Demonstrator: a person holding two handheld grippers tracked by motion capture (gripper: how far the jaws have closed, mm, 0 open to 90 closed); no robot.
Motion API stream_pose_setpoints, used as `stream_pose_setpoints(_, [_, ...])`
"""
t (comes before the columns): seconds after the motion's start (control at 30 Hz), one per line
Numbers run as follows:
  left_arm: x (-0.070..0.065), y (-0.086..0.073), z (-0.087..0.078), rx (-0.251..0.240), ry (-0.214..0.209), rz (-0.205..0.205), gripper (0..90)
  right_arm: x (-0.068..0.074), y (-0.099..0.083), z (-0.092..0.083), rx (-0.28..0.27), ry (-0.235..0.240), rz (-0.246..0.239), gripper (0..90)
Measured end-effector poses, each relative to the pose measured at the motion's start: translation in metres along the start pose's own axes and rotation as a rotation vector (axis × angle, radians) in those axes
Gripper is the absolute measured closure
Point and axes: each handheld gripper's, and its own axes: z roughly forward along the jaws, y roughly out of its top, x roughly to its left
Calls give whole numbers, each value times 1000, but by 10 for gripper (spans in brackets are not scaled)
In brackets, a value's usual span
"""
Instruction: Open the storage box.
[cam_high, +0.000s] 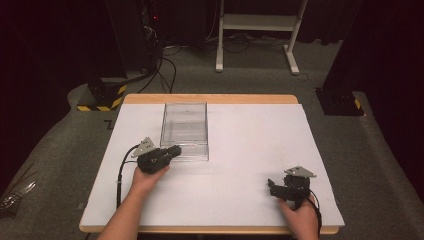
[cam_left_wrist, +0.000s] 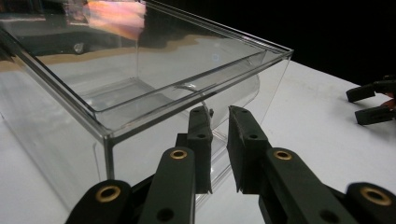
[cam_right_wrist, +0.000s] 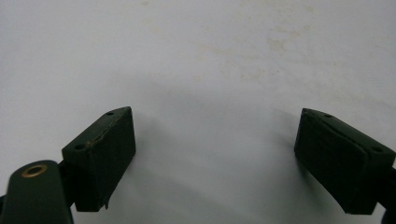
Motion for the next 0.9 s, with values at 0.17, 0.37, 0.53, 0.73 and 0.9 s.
stream_pose_setpoints(0.17, [-3, -2, -3, -3, -11, -1, 798, 0, 0, 0, 0, -1, -1, 127])
stream_pose_setpoints(0.37, [-8, -5, -7, -10, -17, -4, 800, 0, 0, 0, 0, -1, -1, 127])
stream_pose_setpoints(0.53, [-10, -6, -10, -5, -20, 2, 801, 0, 0, 0, 0, -1, -1, 127])
stream_pose_setpoints(0.73, [-14, -8, -13, -9, -26, 2, 803, 0, 0, 0, 1, 0, 1, 127])
stream_pose_setpoints(0.9, [-17, -10, -16, -11, -31, 2, 804, 0, 0, 0, 1, 1, 1, 127])
